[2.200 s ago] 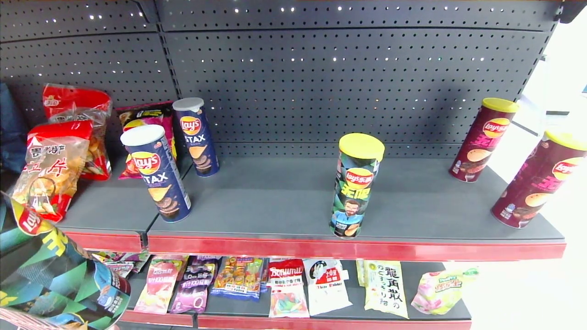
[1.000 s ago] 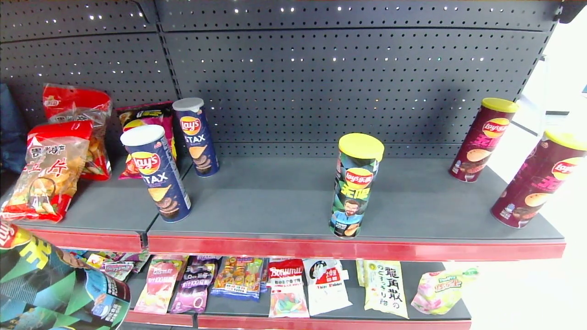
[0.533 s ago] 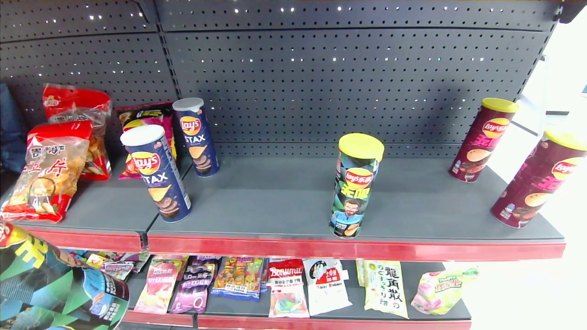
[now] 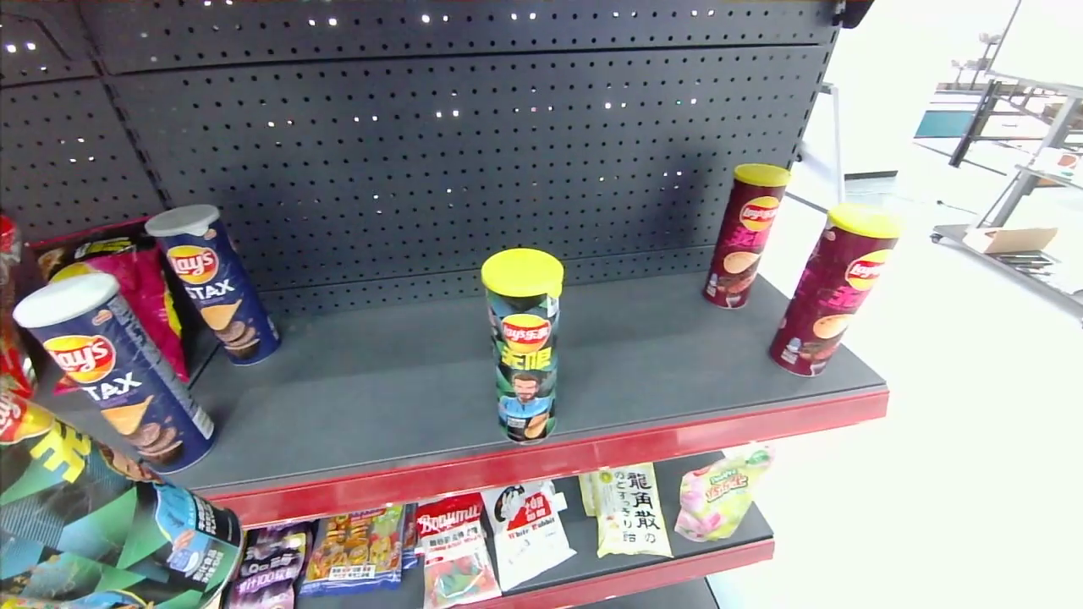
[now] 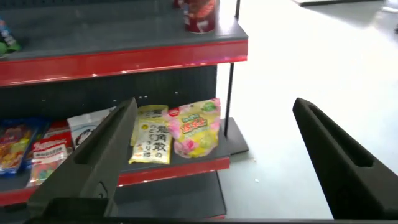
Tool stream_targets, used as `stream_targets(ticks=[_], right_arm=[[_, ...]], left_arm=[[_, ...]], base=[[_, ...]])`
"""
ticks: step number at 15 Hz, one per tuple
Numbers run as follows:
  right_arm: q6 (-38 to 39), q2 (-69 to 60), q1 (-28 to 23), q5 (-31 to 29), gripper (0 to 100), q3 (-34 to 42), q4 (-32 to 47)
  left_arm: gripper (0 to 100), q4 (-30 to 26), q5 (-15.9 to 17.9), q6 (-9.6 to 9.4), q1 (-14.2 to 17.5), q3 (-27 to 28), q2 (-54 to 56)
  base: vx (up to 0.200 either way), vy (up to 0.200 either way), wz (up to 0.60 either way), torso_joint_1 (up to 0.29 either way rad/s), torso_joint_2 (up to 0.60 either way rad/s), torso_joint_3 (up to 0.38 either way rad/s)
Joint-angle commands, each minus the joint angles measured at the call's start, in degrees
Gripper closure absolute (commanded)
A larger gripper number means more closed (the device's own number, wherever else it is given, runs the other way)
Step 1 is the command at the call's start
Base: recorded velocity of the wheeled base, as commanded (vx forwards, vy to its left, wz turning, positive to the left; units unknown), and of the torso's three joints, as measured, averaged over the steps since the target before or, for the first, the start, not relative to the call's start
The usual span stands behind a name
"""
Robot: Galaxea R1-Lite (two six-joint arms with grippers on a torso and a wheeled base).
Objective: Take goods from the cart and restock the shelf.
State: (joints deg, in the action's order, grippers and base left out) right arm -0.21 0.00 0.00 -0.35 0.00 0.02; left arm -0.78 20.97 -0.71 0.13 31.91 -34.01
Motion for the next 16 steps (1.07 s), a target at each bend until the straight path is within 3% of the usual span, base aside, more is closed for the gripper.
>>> stream_targets(ticks=[1, 3, 9, 10, 16], right_arm=[[0.03, 0.09, 0.00, 0.00, 0, 0.00, 0.06], [0.03, 0.09, 0.00, 0.00, 0, 0.00, 0.06], [-0.06, 0.09, 0.00, 0.00, 0, 0.00, 0.06], [-0.06, 0.09, 0.00, 0.00, 0, 0.00, 0.06], [-0.06, 0.09, 0.00, 0.00, 0, 0.00, 0.06]], left_arm=[[100, 0.08, -0.05, 0.00, 0.04, 0.96, -1.50], [100, 0.08, -0.05, 0.00, 0.04, 3.33, -4.66], [100, 11.85, 0.04, -1.05, -0.57, 6.49, -23.03], [100, 15.55, -0.05, -2.02, -2.33, 6.41, -27.86], [100, 28.47, -0.40, -2.02, -9.54, 9.04, -45.79]], base=[[0.000, 0.000, 0.00, 0.000, 0.00, 0.000], [0.000, 0.000, 0.00, 0.000, 0.00, 0.000], [0.000, 0.000, 0.00, 0.000, 0.00, 0.000], [0.000, 0.000, 0.00, 0.000, 0.00, 0.000], [0.000, 0.000, 0.00, 0.000, 0.00, 0.000]])
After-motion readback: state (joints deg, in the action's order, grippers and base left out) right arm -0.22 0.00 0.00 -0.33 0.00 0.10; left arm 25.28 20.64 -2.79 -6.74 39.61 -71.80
